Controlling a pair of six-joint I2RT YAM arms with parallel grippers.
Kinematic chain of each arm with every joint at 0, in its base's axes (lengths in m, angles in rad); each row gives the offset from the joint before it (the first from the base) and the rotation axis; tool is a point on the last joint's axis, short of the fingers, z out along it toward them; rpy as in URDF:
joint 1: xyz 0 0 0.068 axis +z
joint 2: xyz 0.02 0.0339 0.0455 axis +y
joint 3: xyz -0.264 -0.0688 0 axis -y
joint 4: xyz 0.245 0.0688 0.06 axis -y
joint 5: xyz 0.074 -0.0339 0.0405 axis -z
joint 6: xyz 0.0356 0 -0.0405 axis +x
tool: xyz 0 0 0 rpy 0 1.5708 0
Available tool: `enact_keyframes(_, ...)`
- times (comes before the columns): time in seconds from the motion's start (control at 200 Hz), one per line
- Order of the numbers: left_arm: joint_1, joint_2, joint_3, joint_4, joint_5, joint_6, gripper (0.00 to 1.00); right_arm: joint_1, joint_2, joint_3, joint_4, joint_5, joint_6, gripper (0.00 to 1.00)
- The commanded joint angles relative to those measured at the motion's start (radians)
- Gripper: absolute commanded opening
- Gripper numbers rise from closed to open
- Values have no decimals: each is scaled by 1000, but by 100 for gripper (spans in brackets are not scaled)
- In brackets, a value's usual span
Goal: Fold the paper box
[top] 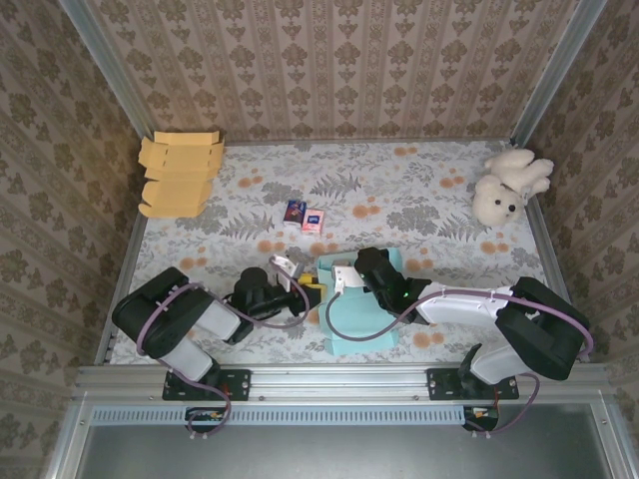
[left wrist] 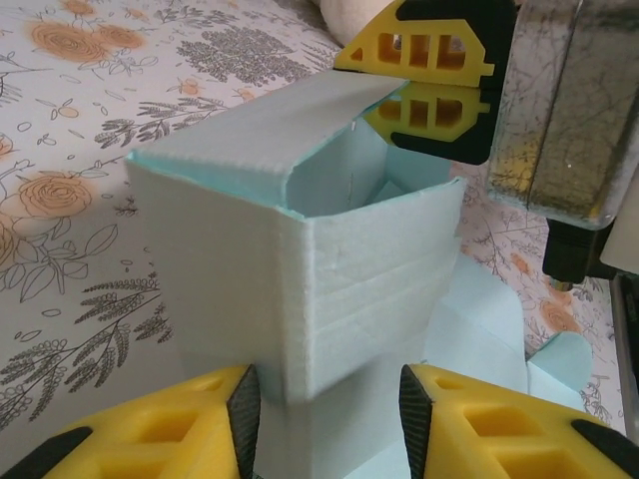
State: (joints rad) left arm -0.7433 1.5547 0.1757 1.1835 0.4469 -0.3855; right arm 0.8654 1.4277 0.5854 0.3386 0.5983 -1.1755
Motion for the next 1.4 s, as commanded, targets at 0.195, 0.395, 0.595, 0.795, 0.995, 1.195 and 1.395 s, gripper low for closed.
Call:
enact_keyframes(0.195,-72,-73,61,-153,-152,68,43,55,-7,-70,253,73,-96,0)
enact_keyframes(0.395,-85,-110,57,-195,-235,69,44,79,-9,-101,280,83,-108,0)
enact_keyframes(0.595,-120,-136,54,-222,-293,84,45,107,19,-130,321,118,-125,0)
enact_keyframes(0.795,-152,-129,53,-232,-379,106,45,129,63,-147,362,139,-162,0)
enact_keyframes(0.995,-176,-99,51,-215,-443,121,45,150,158,-177,519,186,-275,0)
enact_keyframes(1.195,-193,-65,58,-205,-500,136,45,162,194,-194,650,224,-348,0)
enact_keyframes(1.395,-200,-46,54,-172,-547,135,45,165,193,-194,642,219,-343,0)
